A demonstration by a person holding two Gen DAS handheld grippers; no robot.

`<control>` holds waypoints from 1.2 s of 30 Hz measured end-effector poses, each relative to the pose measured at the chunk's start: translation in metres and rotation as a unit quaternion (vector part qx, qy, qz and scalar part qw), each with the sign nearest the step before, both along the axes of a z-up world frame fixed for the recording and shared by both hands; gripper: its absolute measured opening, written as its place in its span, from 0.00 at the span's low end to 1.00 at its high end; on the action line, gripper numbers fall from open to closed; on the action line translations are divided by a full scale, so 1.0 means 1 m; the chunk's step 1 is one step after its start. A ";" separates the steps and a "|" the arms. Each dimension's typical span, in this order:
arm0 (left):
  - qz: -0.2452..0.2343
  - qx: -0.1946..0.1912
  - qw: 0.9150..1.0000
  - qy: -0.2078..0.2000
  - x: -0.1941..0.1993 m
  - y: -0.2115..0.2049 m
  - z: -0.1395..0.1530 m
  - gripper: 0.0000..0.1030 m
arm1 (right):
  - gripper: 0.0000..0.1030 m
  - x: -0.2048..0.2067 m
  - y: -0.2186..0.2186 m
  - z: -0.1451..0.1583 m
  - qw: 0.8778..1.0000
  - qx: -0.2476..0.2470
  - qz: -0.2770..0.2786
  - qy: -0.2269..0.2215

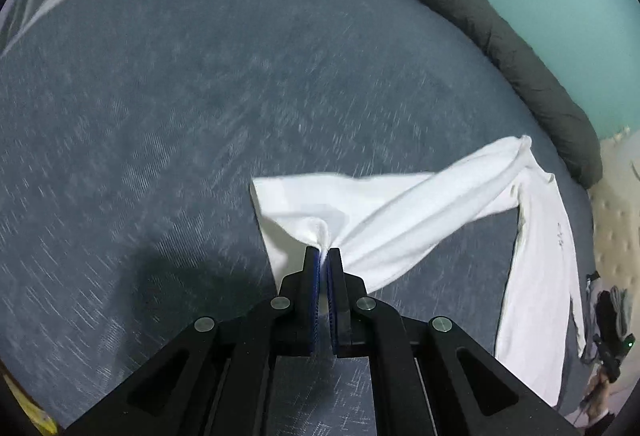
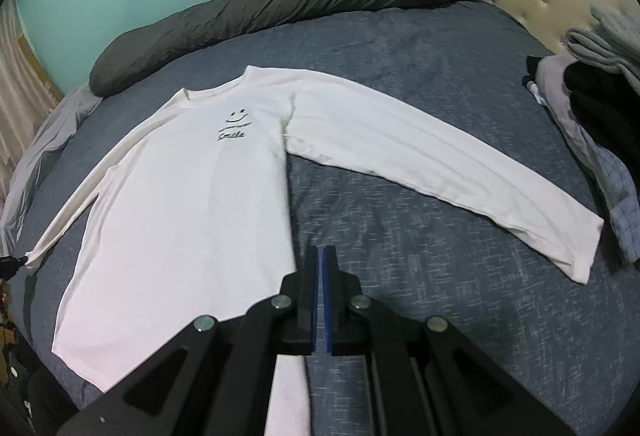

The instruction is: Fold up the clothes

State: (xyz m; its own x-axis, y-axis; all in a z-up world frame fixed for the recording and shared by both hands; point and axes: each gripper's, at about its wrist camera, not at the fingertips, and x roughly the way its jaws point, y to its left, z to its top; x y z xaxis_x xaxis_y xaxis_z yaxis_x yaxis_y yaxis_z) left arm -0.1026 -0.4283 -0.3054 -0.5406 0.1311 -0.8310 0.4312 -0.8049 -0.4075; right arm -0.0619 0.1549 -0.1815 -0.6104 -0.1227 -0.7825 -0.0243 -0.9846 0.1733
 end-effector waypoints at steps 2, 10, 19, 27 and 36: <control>0.001 0.016 1.000 0.001 0.002 0.000 -0.005 0.06 | 0.02 -0.001 -0.005 0.000 1.000 0.004 0.006 0.000; 0.053 0.013 0.998 0.029 0.006 -0.030 0.007 0.58 | 0.02 -0.005 -0.018 0.000 1.000 0.010 0.019 0.000; 0.056 -0.022 0.998 -0.003 -0.023 -0.039 -0.023 0.42 | 0.02 -0.007 -0.017 -0.002 1.000 0.014 0.016 -0.006; 0.036 -0.037 0.999 0.006 -0.038 -0.049 -0.024 0.03 | 0.02 -0.010 -0.017 -0.004 1.000 0.018 0.013 -0.012; 0.075 -0.081 0.993 0.028 -0.059 -0.077 0.014 0.03 | 0.02 -0.023 -0.036 -0.015 0.999 0.019 0.029 -0.022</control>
State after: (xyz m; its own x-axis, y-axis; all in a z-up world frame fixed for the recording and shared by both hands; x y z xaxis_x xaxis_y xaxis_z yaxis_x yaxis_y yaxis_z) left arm -0.1621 -0.5050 -0.2919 -0.5894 -0.0884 -0.8030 0.5321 -0.7904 -0.3036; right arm -0.0848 0.1192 -0.1962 -0.5689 -0.1259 -0.8127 0.0260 -0.9905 0.1352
